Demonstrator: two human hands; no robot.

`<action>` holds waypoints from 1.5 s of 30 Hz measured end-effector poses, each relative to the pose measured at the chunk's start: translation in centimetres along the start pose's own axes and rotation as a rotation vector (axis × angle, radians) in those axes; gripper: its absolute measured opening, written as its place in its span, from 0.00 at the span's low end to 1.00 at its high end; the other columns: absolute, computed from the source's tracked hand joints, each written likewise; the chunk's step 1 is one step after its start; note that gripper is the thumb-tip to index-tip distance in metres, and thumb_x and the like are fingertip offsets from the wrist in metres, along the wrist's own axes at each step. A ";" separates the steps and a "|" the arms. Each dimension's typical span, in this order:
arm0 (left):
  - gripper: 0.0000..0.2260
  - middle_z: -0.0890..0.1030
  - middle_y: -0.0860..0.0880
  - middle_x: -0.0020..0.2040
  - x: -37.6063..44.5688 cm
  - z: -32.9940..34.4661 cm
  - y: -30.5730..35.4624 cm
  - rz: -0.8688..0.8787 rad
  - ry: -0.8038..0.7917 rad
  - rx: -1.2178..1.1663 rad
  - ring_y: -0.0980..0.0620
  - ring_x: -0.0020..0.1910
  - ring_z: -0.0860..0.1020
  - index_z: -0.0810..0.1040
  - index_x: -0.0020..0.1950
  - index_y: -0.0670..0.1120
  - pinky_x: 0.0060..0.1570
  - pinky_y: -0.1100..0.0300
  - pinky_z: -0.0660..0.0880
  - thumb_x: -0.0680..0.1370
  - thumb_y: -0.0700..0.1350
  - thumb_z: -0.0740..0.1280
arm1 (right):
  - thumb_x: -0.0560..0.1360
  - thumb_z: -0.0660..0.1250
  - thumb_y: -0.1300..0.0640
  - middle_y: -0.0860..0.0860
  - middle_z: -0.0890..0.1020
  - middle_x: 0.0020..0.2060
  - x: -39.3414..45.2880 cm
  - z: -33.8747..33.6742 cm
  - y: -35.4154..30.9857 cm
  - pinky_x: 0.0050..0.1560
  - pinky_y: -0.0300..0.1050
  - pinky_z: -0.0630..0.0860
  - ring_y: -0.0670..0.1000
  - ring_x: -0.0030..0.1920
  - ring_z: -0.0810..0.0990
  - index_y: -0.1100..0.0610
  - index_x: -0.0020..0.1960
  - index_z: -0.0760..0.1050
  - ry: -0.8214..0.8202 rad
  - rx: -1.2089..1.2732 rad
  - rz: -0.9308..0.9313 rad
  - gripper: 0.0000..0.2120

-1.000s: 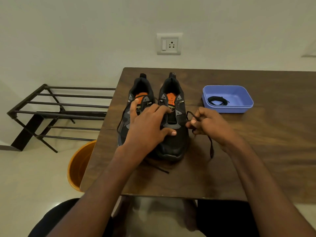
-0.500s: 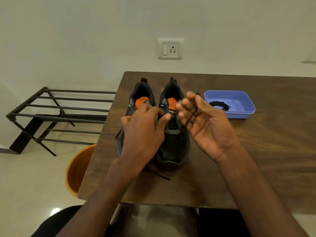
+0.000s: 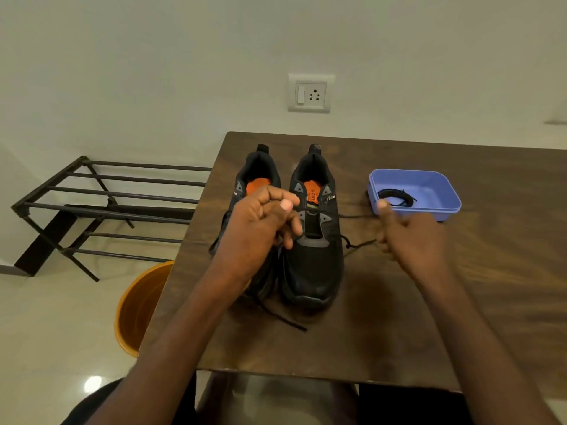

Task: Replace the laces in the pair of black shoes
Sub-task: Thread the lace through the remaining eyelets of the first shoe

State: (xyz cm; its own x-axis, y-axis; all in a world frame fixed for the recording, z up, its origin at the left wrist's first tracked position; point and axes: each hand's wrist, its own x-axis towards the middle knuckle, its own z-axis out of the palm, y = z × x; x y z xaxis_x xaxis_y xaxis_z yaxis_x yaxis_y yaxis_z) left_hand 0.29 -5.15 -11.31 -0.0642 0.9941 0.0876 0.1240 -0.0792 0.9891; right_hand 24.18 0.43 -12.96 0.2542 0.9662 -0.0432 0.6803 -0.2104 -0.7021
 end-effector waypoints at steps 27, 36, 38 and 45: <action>0.12 0.82 0.57 0.46 0.8 3.2 -3.5 0.097 0.280 0.949 0.56 0.48 0.78 0.80 0.55 0.53 0.64 0.52 0.67 0.81 0.60 0.67 | 0.76 0.75 0.58 0.42 0.81 0.43 -1.2 6.0 -2.7 0.45 0.25 0.72 0.35 0.46 0.78 0.50 0.51 0.86 -0.138 0.138 -0.487 0.06; 0.11 0.83 0.57 0.46 0.4 3.5 -3.7 0.069 0.331 0.894 0.57 0.47 0.79 0.83 0.55 0.54 0.59 0.56 0.63 0.82 0.58 0.65 | 0.74 0.76 0.54 0.47 0.82 0.47 -1.6 7.5 -2.6 0.43 0.28 0.75 0.38 0.48 0.79 0.42 0.47 0.85 -0.101 0.286 -0.378 0.06; 0.10 0.82 0.56 0.45 0.3 3.7 -3.8 0.086 0.346 0.894 0.57 0.46 0.78 0.82 0.54 0.53 0.57 0.58 0.62 0.83 0.57 0.65 | 0.74 0.76 0.52 0.47 0.84 0.48 -1.8 7.9 -2.6 0.46 0.32 0.78 0.40 0.49 0.81 0.40 0.46 0.84 -0.092 0.310 -0.346 0.06; 0.08 0.81 0.56 0.44 0.1 3.9 -4.1 0.120 0.372 0.869 0.57 0.45 0.77 0.82 0.53 0.53 0.57 0.60 0.60 0.83 0.54 0.65 | 0.75 0.75 0.52 0.40 0.77 0.44 -1.7 7.7 -2.9 0.45 0.37 0.77 0.40 0.45 0.78 0.45 0.50 0.86 -0.081 0.141 -0.408 0.05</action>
State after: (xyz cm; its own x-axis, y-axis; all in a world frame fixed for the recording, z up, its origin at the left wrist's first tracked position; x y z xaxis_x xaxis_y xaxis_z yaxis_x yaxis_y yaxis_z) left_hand 3.62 -4.47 -15.80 -0.2955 0.8836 0.3631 0.8334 0.0527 0.5501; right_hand 16.42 0.54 -16.33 -0.0748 0.9756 0.2064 0.6117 0.2083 -0.7632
